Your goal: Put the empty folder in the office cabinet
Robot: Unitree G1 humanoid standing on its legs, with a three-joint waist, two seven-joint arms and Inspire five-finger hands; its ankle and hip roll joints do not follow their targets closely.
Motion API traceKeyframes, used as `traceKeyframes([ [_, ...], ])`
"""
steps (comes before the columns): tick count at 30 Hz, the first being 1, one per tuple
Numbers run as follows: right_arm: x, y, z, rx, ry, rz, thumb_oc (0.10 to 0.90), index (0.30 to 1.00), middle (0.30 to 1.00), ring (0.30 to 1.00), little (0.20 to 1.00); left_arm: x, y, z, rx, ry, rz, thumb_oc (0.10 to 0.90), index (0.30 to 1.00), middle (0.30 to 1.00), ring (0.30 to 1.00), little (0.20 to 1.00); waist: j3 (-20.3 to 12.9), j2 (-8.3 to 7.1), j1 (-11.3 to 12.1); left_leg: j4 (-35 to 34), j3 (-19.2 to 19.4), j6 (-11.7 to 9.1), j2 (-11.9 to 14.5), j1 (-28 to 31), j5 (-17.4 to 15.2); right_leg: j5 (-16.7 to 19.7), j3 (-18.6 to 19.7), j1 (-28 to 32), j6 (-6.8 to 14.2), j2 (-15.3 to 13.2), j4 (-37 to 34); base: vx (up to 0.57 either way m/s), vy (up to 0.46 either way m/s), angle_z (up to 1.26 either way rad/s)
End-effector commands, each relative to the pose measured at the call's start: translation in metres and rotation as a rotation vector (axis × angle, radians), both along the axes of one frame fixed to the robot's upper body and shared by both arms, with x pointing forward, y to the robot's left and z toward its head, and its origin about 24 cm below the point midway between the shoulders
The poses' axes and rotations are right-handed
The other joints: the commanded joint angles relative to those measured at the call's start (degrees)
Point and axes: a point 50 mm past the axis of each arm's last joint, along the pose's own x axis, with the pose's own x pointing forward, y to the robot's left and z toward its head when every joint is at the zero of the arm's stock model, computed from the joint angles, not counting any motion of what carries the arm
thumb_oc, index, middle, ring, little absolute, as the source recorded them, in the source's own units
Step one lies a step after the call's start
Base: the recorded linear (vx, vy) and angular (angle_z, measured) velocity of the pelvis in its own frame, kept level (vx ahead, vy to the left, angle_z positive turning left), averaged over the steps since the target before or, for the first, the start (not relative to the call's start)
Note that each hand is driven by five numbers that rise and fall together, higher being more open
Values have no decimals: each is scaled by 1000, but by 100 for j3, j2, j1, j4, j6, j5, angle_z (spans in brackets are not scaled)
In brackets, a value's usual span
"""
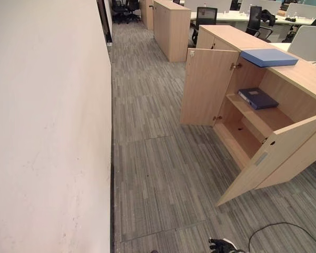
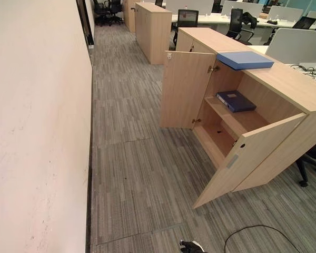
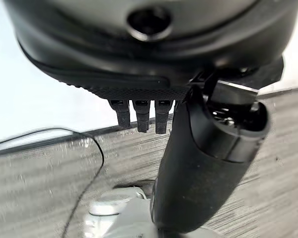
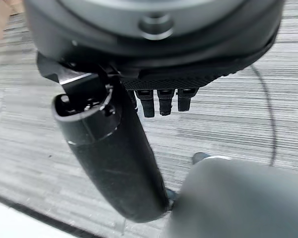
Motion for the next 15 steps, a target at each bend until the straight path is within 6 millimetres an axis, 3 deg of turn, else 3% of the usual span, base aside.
traceKeyframes([
  [1,35,16,20,65,-172,99,800,900,900,900,900,8,3,1,45,19,-35,800,900,900,900,900,-24,-21,32,-41,-189,22,-230,479,-953,724,-289,-422,409,-63,-292,-1,-14,-5],
  [3,42,20,28,85,-224,122,800,900,900,900,900,10,3,1,43,6,-16,800,900,900,900,900,-19,-33,21,-41,-176,23,-224,483,-963,729,-283,-419,413,-63,-292,-7,-15,-8],
  [5,23,11,14,39,-133,96,800,900,900,900,900,14,-3,0,19,-9,-4,800,900,900,900,900,3,-23,4,-41,-164,24,-224,493,-974,729,-284,-411,414,-63,-292,-8,-10,-6],
  [8,16,-7,4,-34,-46,50,800,900,900,900,900,13,-6,-1,6,-4,-6,800,900,900,900,900,-19,14,29,-41,-171,30,-237,516,-987,721,-300,-388,415,-61,-292,0,0,-1],
  [15,24,-18,6,-92,-59,38,800,900,900,900,900,10,-3,-1,9,13,-19,800,900,900,900,900,-58,50,57,-41,-183,32,-229,589,-1012,694,-305,-329,423,-63,-292,11,1,0],
])
